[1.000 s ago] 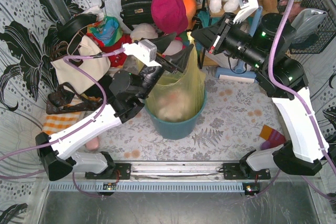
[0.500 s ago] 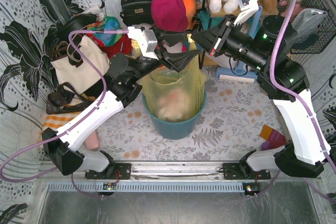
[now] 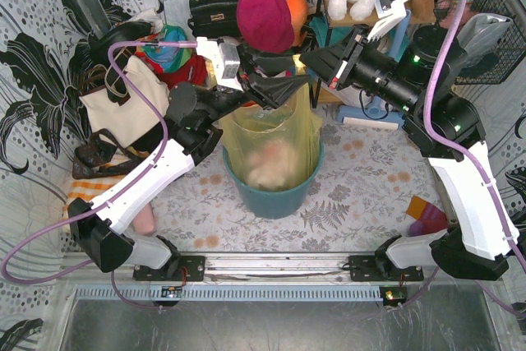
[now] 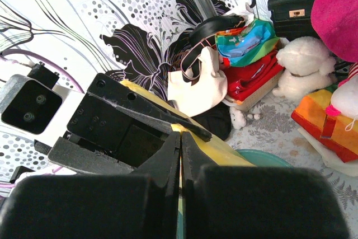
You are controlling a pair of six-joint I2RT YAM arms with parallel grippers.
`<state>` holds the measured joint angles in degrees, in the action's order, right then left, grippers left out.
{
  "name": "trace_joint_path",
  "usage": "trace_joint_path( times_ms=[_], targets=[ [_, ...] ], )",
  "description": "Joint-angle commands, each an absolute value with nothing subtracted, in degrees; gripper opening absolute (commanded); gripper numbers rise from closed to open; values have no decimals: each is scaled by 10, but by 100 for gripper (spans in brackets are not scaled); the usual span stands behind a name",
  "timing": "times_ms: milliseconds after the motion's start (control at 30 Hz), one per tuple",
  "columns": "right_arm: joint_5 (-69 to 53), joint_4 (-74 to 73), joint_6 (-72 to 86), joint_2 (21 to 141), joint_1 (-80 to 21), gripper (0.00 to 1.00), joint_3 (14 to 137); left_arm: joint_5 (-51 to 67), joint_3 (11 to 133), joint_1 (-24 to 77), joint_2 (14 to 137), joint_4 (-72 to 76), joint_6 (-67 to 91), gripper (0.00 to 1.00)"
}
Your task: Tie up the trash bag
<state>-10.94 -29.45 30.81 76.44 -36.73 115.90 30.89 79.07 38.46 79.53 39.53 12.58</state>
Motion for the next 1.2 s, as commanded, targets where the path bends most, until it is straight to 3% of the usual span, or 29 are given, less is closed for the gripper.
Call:
trace_joint_path(
  times_ms=[0, 533, 900, 1033, 1167],
  targets=[
    [-110, -269, 308, 750, -369, 0, 1154, 304, 798, 380, 784, 436, 141, 50],
    [-107, -267, 305, 751, -369, 0, 1147, 286, 791, 379, 782, 454, 150, 36],
    [-107, -260, 308, 747, -370, 0, 1142, 288, 794, 379, 785, 446, 148, 19],
    [-106, -260, 308, 746, -370, 0, 1141, 281, 793, 379, 784, 443, 147, 4],
    [-103, -256, 307, 745, -370, 0, 1140, 288, 795, 379, 784, 444, 145, 0]
  ],
)
